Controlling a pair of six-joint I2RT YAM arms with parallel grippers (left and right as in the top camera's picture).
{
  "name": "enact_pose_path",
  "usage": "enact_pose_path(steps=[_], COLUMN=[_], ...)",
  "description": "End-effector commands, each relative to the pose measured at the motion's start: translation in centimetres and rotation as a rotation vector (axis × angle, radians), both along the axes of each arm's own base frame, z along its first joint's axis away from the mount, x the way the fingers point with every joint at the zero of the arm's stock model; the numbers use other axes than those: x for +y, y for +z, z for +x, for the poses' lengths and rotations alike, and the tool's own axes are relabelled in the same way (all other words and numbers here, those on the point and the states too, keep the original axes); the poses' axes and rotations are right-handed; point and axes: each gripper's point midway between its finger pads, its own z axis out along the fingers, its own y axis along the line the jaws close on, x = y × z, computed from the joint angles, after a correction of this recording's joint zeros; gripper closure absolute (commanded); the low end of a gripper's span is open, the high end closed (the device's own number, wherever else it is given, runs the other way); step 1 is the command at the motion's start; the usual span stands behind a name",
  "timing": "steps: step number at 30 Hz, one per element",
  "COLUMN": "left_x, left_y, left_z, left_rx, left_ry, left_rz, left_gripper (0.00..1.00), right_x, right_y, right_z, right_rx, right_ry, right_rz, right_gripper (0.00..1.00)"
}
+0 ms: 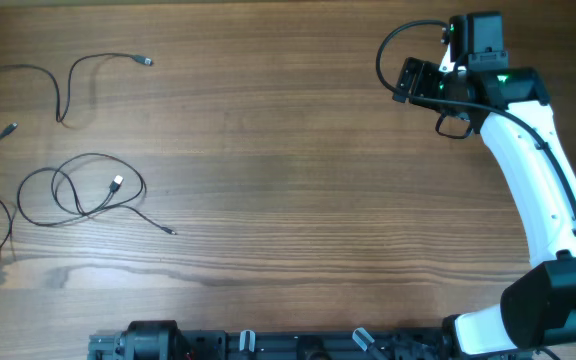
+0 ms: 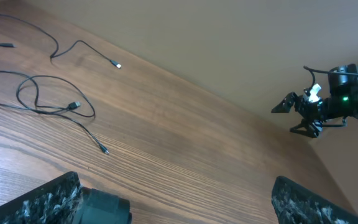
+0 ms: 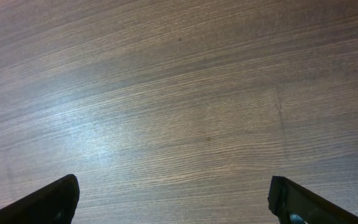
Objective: Untangle cables
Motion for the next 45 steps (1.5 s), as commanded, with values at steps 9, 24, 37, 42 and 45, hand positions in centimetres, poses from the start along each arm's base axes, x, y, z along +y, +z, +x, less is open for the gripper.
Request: enact_pose_path(steps=[9, 24, 37, 42, 45], left_x=[-0.1, 2.6, 3.0, 2.8, 2.2], left_y=[0.0, -1.0, -2.6, -4.6, -5.4], left_z=[-0.2, 3.9, 18.9, 22.9, 24.3], left_rx=[-0.012, 0.043, -0.086, -0.147, -0.182], left_ry=[0.041, 0.186, 0.185, 0.17, 0.133], left_rz=[0.016, 0.048, 0.039, 0.033, 0.027], left_gripper=[0.0, 0.0, 0.0, 0.0, 0.0], right_x=[0.2, 0.2, 0.2, 0.2, 0.2], right_y=[-0.5, -0.5, -0.5, -0.5, -0.5], right_z=[-0.1, -0.1, 0.0, 0.0, 0.0], right_rx=[0.012, 0.012, 0.01, 0.009, 0.009], right_ry=[-0.001, 0.0, -0.001, 0.0, -0.001], right_rz=[0.006, 0.006, 0.007, 0.007, 0.007], right_gripper=[0.0, 0.0, 0.0, 0.0, 0.01])
